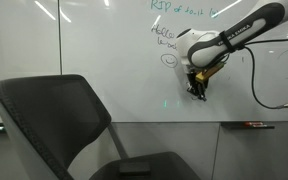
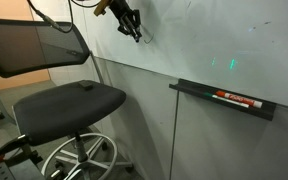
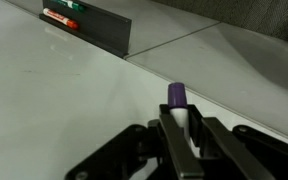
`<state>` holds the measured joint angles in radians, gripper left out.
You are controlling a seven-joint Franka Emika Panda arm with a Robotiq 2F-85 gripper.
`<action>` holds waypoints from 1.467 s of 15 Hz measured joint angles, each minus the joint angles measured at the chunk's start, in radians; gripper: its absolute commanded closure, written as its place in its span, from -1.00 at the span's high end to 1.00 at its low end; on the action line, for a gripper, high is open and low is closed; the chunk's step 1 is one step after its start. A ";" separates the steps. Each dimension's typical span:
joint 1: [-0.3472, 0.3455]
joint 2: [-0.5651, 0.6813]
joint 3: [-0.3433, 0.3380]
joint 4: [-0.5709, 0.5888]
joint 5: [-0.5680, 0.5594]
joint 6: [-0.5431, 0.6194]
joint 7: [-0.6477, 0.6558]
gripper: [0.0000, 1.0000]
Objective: Use the marker on the chair to draw a smiley face on the whiteboard
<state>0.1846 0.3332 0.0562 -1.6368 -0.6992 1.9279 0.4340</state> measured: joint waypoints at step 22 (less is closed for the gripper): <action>-0.008 -0.050 -0.012 -0.059 0.078 -0.176 -0.090 -0.83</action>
<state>0.1761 0.2830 0.0442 -1.6958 -0.6214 1.7517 0.3439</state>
